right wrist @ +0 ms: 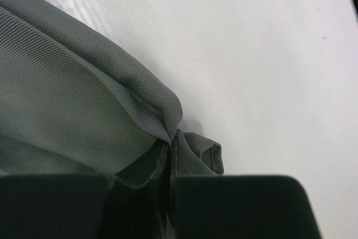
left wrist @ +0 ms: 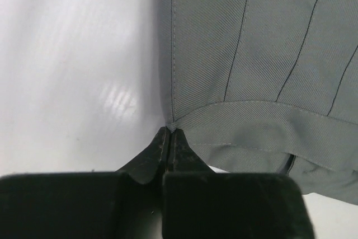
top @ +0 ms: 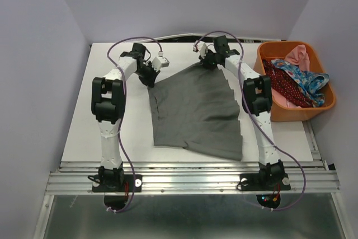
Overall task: Fold and stack the skirts
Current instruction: Fold the skirt
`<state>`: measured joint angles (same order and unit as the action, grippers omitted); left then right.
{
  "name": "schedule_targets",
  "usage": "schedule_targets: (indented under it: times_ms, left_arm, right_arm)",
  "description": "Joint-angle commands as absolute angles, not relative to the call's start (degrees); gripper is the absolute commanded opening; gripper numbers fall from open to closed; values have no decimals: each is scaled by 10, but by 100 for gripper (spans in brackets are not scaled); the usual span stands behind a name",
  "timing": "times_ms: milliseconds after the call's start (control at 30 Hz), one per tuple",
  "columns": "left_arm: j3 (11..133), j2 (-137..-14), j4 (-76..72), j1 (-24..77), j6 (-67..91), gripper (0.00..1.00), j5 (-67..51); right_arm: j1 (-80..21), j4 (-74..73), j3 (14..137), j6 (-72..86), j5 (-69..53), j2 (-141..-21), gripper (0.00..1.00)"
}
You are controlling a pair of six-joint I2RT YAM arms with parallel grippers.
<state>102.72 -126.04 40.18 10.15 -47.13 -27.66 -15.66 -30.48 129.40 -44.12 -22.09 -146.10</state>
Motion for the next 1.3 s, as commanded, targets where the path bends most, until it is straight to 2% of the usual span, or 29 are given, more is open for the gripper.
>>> schedule_targets:
  times_ms: [0, 133, 267, 533, 667, 1000, 1167, 1267]
  left_arm:
    - [1068, -1243, 340, 83, -412, 0, -279]
    - [1090, -1216, 314, 78, -384, 0, -267]
    - [1026, -1143, 282, 78, -392, 0, -258]
    - [796, -971, 212, 95, -467, 0, -230]
    - [667, -871, 184, 104, -505, 0, -217]
    - [463, -689, 221, 140, -612, 0, -207]
    - [404, -673, 246, 191, -607, 0, -189]
    - [388, -743, 215, 237, -565, 0, -140]
  right_arm:
    - [-154, -197, 1332, -422, -157, -1442, 1]
    - [-154, -140, 1348, -420, -136, -1405, 1]
    - [-154, -149, 1345, -420, -140, -1349, 1]
    - [-159, -255, 1160, -441, -159, -1175, 1]
    - [-171, -307, 1014, -443, -159, -1081, 1]
    - [-216, -381, 710, -429, -172, -862, 1]
    - [-249, -374, 595, -428, -172, -801, 1]
    - [-260, -309, 523, -413, -145, -826, 1]
